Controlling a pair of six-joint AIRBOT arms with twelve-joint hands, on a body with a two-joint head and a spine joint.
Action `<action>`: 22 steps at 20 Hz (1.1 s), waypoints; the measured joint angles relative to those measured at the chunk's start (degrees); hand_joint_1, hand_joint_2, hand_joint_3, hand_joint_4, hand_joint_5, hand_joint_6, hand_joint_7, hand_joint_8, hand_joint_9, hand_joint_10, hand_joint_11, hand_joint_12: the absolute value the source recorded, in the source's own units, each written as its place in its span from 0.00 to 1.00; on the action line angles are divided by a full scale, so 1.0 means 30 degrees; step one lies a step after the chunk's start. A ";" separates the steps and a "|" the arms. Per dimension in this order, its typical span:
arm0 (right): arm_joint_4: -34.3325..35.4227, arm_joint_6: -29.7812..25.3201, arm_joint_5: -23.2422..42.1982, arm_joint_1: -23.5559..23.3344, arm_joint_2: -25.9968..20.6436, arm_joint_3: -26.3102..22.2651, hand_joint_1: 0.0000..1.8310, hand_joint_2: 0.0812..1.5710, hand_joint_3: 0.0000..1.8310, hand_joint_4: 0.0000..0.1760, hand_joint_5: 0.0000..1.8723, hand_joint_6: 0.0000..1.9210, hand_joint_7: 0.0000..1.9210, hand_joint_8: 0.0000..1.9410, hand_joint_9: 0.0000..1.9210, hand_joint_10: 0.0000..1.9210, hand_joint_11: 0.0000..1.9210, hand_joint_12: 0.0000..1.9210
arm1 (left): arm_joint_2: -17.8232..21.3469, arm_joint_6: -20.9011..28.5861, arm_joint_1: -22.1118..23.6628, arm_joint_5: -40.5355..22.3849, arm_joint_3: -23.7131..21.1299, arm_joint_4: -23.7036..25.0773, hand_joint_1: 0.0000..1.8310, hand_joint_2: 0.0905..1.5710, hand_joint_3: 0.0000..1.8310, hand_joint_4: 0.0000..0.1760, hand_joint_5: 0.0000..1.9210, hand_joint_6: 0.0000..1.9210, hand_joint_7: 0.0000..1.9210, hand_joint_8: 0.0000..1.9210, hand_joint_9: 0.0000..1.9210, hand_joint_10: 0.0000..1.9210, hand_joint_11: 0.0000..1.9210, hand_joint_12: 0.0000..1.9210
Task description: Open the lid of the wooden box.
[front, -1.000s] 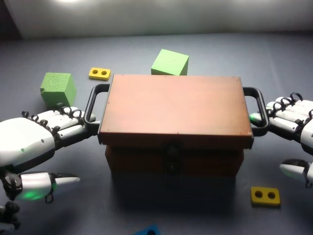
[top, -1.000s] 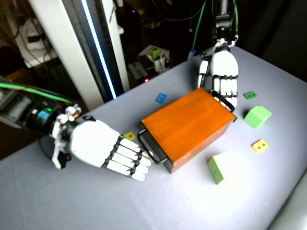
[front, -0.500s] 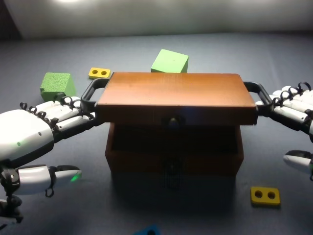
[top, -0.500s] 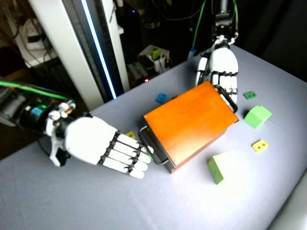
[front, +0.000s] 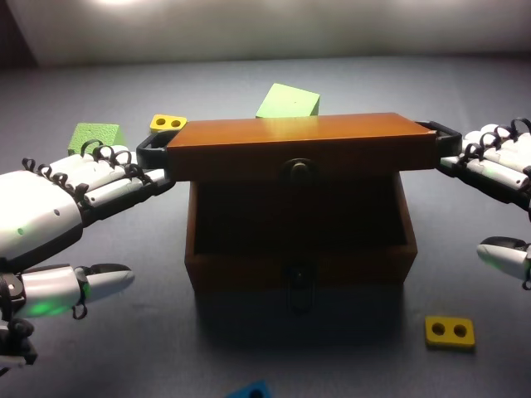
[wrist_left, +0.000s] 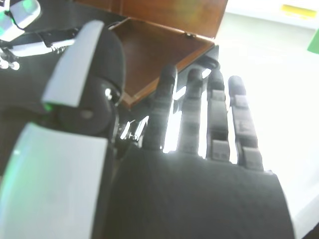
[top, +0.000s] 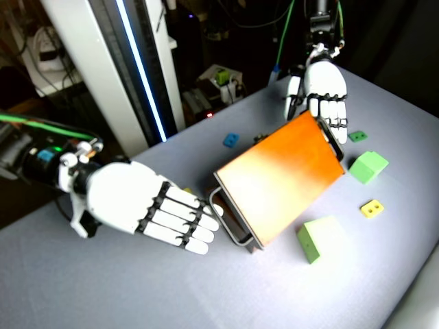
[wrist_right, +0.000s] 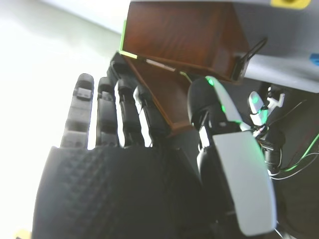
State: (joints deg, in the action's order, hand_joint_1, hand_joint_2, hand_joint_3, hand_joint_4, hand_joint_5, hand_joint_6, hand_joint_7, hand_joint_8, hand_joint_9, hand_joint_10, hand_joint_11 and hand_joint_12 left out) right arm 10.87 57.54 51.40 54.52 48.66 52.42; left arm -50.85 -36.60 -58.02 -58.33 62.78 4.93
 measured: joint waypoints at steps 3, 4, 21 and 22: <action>0.0000 -0.0036 0.0291 -0.0124 0.0000 0.0138 0.26 0.94 0.01 0.00 0.00 0.00 0.00 0.00 0.00 0.00 0.00 0.00 | 0.0000 -0.0284 0.0000 -0.0364 0.0000 -0.0364 0.25 0.85 0.00 0.10 0.00 0.00 0.00 0.00 0.00 0.00 0.00 0.00; 0.0073 -0.0036 0.0393 -0.0233 0.0000 0.0168 0.25 0.94 0.01 0.00 0.00 0.00 0.00 0.00 0.00 0.00 0.00 0.00 | 0.0000 -0.0364 0.0007 -0.0568 0.0000 -0.0546 0.24 0.85 0.00 0.07 0.00 0.00 0.00 0.00 0.00 0.00 0.00 0.00; 0.0729 -0.0102 0.0284 -0.1668 0.1093 0.1617 0.37 0.92 0.00 0.00 0.00 0.00 0.00 0.00 0.00 0.00 0.00 0.00 | -0.0758 -0.0852 0.1647 -0.0284 0.1093 -0.1639 0.30 0.84 0.00 0.12 0.00 0.00 0.00 0.00 0.00 0.00 0.00 0.00; 0.0750 -0.0087 0.0226 -0.1668 0.1093 0.1625 0.35 0.92 0.00 0.00 0.00 0.00 0.00 0.00 0.00 0.00 0.00 0.00 | -0.0780 -0.0852 0.1647 -0.0226 0.1093 -0.1639 0.29 0.84 0.00 0.18 0.00 0.00 0.00 0.00 0.00 0.00 0.00 0.00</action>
State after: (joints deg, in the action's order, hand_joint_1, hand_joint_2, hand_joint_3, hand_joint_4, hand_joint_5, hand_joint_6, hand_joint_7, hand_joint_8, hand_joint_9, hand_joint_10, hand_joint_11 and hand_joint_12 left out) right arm 13.13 57.28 52.07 49.52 51.94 57.30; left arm -53.19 -39.16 -53.08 -59.00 66.06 0.01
